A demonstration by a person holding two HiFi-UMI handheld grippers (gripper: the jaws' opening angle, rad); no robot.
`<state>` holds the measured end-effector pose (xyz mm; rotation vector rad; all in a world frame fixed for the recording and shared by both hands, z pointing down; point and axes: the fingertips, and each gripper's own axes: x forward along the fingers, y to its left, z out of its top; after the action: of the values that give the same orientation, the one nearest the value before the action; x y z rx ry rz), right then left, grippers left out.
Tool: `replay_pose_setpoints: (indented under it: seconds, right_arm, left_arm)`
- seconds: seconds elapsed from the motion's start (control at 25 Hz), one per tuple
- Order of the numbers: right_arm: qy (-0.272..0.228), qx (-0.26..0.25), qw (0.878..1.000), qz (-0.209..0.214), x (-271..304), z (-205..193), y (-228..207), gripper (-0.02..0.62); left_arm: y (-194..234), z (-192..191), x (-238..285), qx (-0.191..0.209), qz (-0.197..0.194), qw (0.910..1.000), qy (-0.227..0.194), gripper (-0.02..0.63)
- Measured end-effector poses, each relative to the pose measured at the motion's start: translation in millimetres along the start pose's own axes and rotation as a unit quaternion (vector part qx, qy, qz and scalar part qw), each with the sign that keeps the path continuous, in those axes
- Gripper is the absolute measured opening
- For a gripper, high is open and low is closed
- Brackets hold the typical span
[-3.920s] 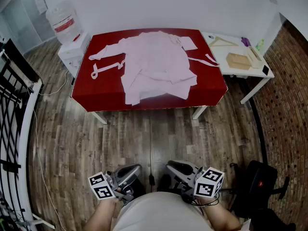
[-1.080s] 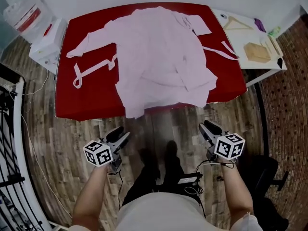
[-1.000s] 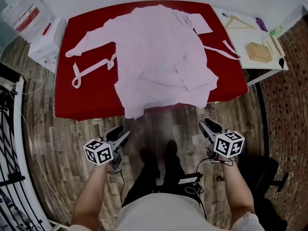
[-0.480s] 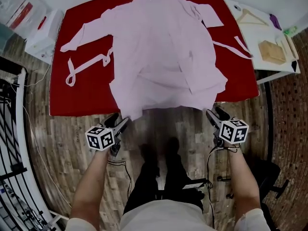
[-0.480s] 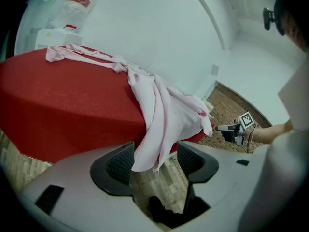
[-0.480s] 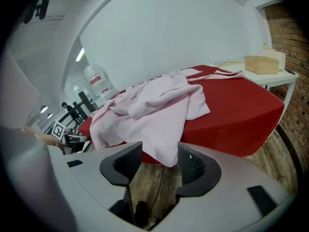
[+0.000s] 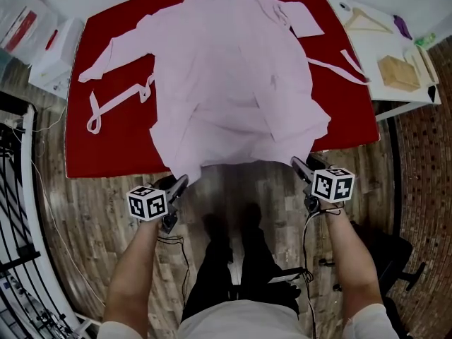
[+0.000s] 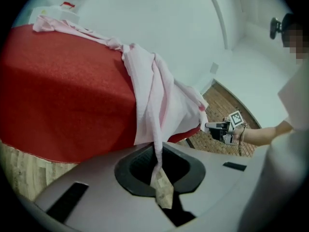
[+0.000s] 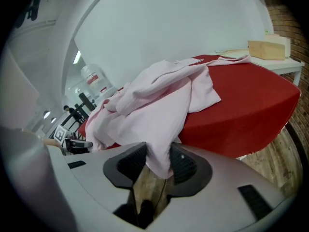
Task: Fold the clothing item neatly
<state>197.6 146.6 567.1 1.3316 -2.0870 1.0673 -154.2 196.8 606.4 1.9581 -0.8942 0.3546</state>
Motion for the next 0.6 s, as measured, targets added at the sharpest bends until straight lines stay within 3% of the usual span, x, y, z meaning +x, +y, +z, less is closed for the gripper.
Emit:
replay_pose_setpoints:
  seconds: [0.04, 0.08, 0.32, 0.6]
  right_arm:
    - [0.001, -0.002, 1.0, 0.006, -1.3, -0.5, 2.1, 0.098]
    - [0.0, -0.004, 1.0, 0.012, -4.1, -0.5, 4.1, 0.052]
    - [-0.015, -0.021, 0.999, 0.039, -43.9, 2.0, 15.6, 0.038]
    - [-0.039, -0.005, 0.999, 0.021, -104.1, -4.4, 4.6, 0.035]
  left_arm:
    - [-3.3, -1.0, -1.8, -0.004, -0.008, 1.0, -0.001, 0.02]
    - [-7.1, -1.7, -4.8, -0.009, -0.016, 0.9998, -0.003, 0.018]
    - [-28.5, -0.1, -46.0, -0.003, -0.042, 0.9989, -0.023, 0.015]
    - [-30.6, 11.1, -98.6, 0.012, -0.036, 0.9987, -0.034, 0.015]
